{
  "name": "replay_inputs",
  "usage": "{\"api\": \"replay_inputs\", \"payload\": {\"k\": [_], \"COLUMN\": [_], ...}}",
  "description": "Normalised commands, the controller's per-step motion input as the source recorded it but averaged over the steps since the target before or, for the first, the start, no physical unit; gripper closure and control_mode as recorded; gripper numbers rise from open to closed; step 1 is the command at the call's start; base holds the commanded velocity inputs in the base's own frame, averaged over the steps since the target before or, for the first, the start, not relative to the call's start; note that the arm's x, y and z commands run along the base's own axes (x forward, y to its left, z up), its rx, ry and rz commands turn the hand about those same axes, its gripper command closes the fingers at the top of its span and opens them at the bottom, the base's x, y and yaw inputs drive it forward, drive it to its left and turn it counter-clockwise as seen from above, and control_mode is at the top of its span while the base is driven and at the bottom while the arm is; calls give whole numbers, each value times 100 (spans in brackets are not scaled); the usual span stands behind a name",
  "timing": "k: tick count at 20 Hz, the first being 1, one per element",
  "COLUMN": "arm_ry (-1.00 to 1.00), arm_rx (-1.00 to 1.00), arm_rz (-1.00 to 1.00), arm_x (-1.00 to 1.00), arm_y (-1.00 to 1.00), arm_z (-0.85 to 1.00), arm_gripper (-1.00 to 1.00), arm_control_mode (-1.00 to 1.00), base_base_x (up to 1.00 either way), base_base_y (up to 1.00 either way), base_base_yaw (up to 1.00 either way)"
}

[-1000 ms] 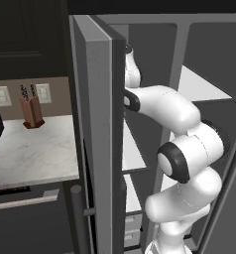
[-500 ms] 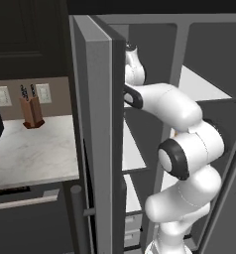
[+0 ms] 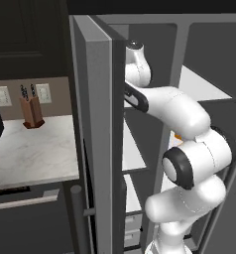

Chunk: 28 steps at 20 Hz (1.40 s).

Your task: Pick up the frozen steak from the freezer, place it on any shelf in the fridge, and close the fridge and freezer doors when done.

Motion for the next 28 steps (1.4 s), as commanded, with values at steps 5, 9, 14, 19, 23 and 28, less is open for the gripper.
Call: {"api": "replay_inputs", "payload": {"k": [5, 9, 14, 19, 23, 28], "arm_ry": [-23, -22, -15, -4, 0, 5], "arm_rx": [2, 3, 3, 0, 0, 0], "arm_rz": [9, 13, 13, 11, 10, 5], "arm_x": [-97, -100, -100, -100, -100, -100], "arm_y": [-25, -14, -16, -17, -12, -10], "arm_z": [29, 31, 19, 11, 6, 0], "arm_gripper": [100, 100, 100, 100, 100, 100], "arm_control_mode": [-100, -100, -100, -100, -100, -100], "base_base_x": [0, 0, 0, 0, 0, 0], "base_base_y": [0, 0, 0, 0, 0, 0], "base_base_yaw": [0, 0, 0, 0, 0, 0]}}
